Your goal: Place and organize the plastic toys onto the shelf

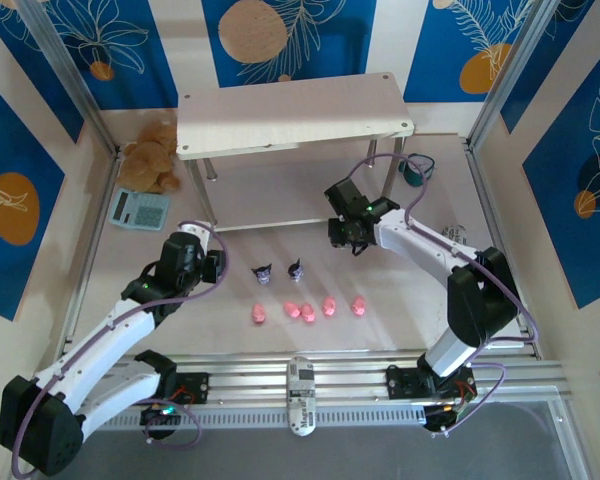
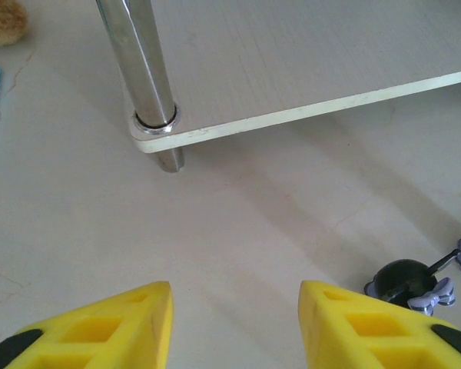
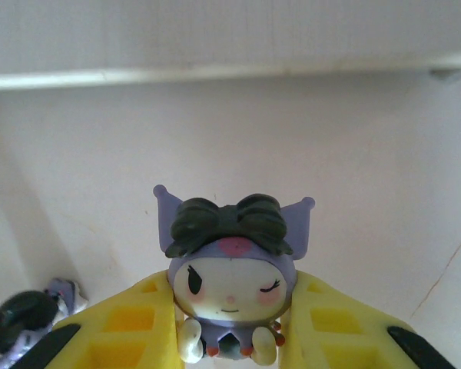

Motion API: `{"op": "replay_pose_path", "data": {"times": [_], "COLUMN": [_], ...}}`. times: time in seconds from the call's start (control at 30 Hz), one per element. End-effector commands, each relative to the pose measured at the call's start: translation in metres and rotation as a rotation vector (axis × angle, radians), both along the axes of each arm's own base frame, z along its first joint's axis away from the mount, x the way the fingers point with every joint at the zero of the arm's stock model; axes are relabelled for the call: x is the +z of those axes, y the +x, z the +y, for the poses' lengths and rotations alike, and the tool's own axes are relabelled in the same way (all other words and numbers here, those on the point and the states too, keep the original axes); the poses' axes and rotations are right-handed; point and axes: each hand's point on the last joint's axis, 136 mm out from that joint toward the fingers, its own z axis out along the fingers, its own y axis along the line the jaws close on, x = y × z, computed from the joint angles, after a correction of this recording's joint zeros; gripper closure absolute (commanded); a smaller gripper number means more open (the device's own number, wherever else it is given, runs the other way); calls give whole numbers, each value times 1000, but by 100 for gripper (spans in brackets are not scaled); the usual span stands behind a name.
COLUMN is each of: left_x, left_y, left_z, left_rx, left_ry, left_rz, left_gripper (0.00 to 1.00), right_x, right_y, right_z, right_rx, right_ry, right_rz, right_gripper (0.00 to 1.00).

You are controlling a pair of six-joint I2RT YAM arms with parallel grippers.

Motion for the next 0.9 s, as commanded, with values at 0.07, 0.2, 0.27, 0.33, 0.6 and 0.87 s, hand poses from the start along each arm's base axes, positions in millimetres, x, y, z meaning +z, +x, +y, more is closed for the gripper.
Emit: {"op": "replay_pose_path", "data": {"times": [0.07, 0.2, 0.27, 0.33, 0.6, 0.87], "left_x": [14, 15, 17, 17, 18, 16], "left_y": [0, -4, -5, -6, -7, -5], "left_z": [-6, -3, -1, 0, 0, -1], "left_rx": [-28, -21, -19, -20, -20, -24], "left_ry": [-18, -15, -11, -4, 1, 5], "left_rz": [-20, -25, -28, -27, -28, -20], "left_gripper": [53, 52, 53, 53, 52, 52], "right_x": [15, 11, 8, 5, -1, -5], "right_y": [39, 60, 69, 77, 101, 118], "right_z": [-6, -4, -3, -5, -6, -12], "right_rx": [31, 40, 40, 38, 22, 7], "right_ry": [-51, -68, -78, -92, -97, -106], "right_rz": [-61, -75, -80, -88, -116, -129], "right_gripper": [72, 73, 72, 73, 73, 73]}}
